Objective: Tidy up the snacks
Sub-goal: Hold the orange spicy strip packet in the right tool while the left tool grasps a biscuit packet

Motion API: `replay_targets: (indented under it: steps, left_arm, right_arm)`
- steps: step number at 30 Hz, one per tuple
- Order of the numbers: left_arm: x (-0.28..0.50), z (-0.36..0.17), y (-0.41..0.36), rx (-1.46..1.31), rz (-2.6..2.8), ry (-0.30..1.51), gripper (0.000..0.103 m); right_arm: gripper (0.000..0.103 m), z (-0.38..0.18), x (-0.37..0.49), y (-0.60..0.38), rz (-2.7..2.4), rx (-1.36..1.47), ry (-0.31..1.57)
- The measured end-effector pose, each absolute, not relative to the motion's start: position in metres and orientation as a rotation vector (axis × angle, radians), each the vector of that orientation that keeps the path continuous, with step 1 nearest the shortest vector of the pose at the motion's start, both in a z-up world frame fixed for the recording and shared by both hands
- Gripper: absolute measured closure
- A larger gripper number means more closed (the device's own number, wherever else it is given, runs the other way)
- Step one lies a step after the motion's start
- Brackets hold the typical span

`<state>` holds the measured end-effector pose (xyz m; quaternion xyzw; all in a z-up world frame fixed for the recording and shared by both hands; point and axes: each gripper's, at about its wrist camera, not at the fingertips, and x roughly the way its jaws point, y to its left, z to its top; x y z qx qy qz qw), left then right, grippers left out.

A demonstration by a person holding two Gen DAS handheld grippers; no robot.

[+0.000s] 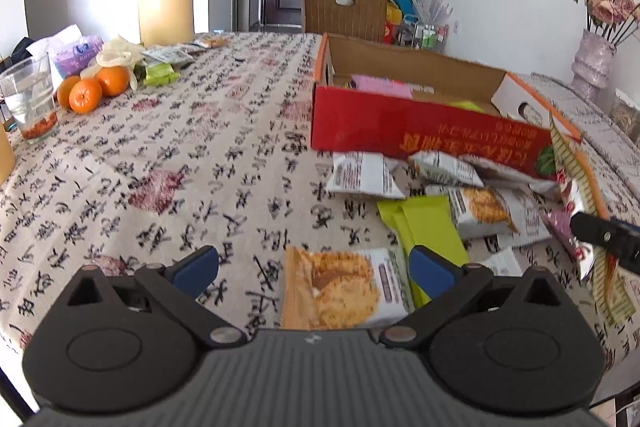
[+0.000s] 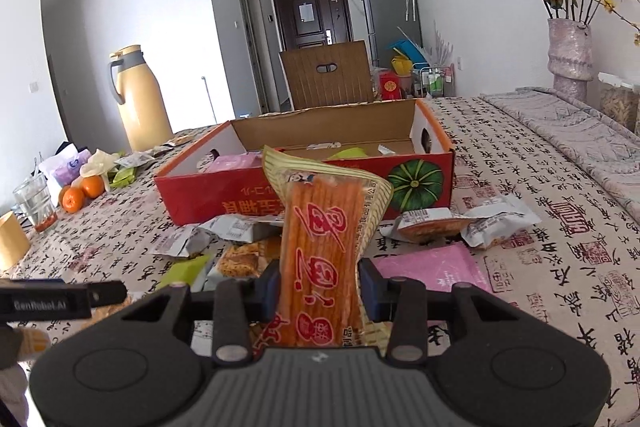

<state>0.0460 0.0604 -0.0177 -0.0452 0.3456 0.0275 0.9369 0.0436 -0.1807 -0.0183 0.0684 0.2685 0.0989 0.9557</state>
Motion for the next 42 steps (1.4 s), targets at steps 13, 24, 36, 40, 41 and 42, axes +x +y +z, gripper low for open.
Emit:
replay_targets:
  steps: [13, 24, 36, 40, 41, 42]
  left_arm:
    - [0.051, -0.036, 0.049, -0.081, 0.070, 0.770, 0.000]
    - [0.045, -0.036, 0.039, -0.051, 0.058, 0.745, 0.021]
    - [0.037, -0.032, 0.033, -0.035, 0.004, 0.719, 0.071]
    - [0.035, -0.030, 0.033, -0.038, 0.000, 0.704, 0.076]
    - [0.035, -0.029, 0.033, -0.036, -0.001, 0.699, 0.079]
    - [0.035, -0.028, 0.033, -0.034, -0.002, 0.694, 0.083]
  right_arm:
    - [0.064, -0.021, 0.034, -0.188, 0.205, 0.144, 0.540]
    - [0.064, -0.022, 0.029, -0.190, 0.207, 0.150, 0.539]
    - [0.064, -0.021, 0.024, -0.189, 0.215, 0.146, 0.536]
    - [0.064, -0.021, 0.023, -0.189, 0.218, 0.144, 0.536]
    - [0.064, -0.021, 0.023, -0.189, 0.219, 0.143, 0.536]
    - [0.064, -0.021, 0.023, -0.189, 0.219, 0.142, 0.536]
